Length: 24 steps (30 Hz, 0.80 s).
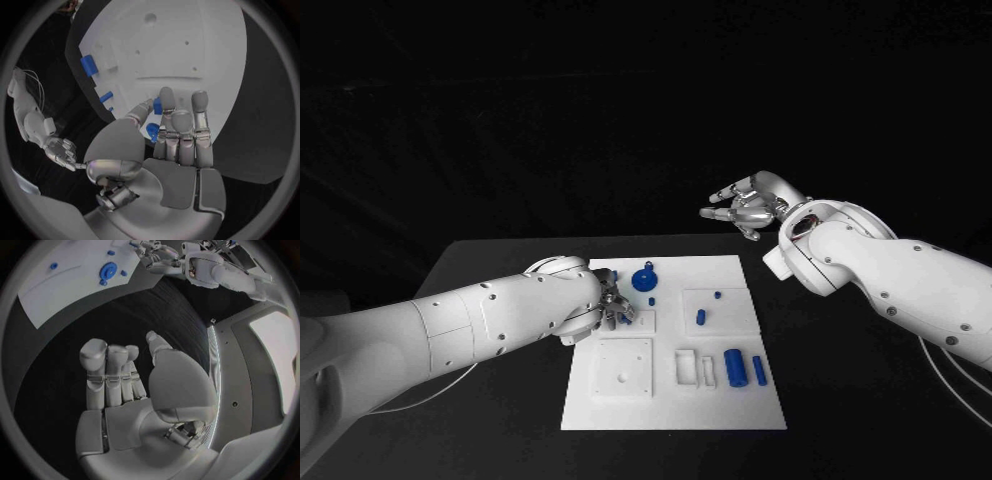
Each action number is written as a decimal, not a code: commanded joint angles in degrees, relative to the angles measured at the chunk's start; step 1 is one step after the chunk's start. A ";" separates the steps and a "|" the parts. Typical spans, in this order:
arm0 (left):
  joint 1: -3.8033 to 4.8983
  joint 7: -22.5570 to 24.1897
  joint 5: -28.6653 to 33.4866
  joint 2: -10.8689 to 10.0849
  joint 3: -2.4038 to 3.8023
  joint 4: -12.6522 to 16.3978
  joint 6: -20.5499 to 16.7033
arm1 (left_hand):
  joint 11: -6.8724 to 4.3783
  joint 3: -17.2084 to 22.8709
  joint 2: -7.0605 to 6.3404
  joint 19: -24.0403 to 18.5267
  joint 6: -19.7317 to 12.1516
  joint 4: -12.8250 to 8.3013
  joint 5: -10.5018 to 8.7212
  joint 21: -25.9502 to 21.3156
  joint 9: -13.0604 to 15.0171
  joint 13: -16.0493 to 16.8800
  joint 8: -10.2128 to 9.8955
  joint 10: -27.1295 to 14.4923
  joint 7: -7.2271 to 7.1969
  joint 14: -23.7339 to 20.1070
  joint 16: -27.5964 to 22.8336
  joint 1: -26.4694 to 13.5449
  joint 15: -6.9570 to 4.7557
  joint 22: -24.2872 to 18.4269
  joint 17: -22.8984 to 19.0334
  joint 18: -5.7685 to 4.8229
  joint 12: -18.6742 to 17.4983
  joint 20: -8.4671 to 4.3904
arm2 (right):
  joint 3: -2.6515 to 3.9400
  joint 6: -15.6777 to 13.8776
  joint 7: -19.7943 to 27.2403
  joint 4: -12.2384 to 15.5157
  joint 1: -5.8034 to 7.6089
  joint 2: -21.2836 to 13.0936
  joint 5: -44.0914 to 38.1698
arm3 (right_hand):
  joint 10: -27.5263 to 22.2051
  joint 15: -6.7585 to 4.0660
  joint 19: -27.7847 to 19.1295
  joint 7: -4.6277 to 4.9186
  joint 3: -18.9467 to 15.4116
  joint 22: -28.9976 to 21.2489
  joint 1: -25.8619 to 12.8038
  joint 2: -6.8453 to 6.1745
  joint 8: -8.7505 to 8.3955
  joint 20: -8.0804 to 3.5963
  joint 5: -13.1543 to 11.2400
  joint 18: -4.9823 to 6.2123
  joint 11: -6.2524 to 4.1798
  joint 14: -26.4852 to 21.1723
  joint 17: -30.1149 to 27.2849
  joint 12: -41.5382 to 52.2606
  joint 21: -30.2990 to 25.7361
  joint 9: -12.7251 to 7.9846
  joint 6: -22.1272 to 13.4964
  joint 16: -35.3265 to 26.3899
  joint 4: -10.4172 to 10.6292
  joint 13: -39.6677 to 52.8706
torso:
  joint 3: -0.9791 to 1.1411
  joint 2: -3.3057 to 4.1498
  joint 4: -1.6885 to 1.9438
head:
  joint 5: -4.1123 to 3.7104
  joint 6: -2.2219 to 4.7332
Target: Assemble the parts on the task board
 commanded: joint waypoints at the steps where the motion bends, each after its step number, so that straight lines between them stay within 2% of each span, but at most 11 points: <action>1: 0.00 -0.05 -0.65 0.18 -0.01 0.16 1.04 | -0.22 4.65 0.96 0.20 3.19 -4.45 0.22 0.27 3.40 0.08 0.41 1.09 -3.05 0.89 0.06 1.37 -0.47 1.07 -0.03 -0.57 -0.17 -0.21 | 0.03 0.80 -0.14 0.14 0.01 -0.01 -0.54 | 0.11 -0.19 1.12 0.09 0.02 5.46 0.25 -0.10 0.07 -0.07 -0.17 0.47 -0.28 0.10 0.05 0.37 0.39 0.07 0.35 0.34 0.21 0.09 | 0.01 0.02 -0.09 | 0.06 -0.03; 14: -0.01 -0.23 -0.67 0.16 -0.05 0.29 2.42 | -0.20 4.69 0.92 0.20 3.28 -4.62 0.28 0.29 3.32 0.10 0.40 1.14 -3.06 0.89 0.10 1.48 -0.48 1.08 0.00 -0.57 -0.22 -0.22 | 0.03 0.90 -0.29 0.06 0.01 0.03 -0.54 | 0.11 -0.19 1.12 0.09 0.02 5.46 0.25 -0.10 0.07 -0.07 -0.17 0.47 -0.28 0.10 0.05 0.37 0.39 0.07 0.35 0.34 0.21 0.09 | -0.01 -0.01 0.00 | 0.14 -0.17; 24: -0.05 -0.32 -0.67 0.18 -0.08 0.29 3.00 | -0.19 4.71 0.95 0.17 3.32 -4.75 0.27 0.30 3.24 0.11 0.39 1.19 -3.05 0.87 0.13 1.54 -0.48 1.09 0.05 -0.58 -0.26 -0.23 | 0.03 1.02 -0.42 -0.01 0.01 0.11 -0.55 | 0.09 -0.19 1.12 0.10 -0.03 5.42 0.23 -0.12 0.08 -0.07 -0.20 0.50 -0.27 0.11 0.23 0.31 0.30 0.08 0.30 0.37 0.29 0.03 | 0.03 0.03 -0.10 | 0.23 -0.16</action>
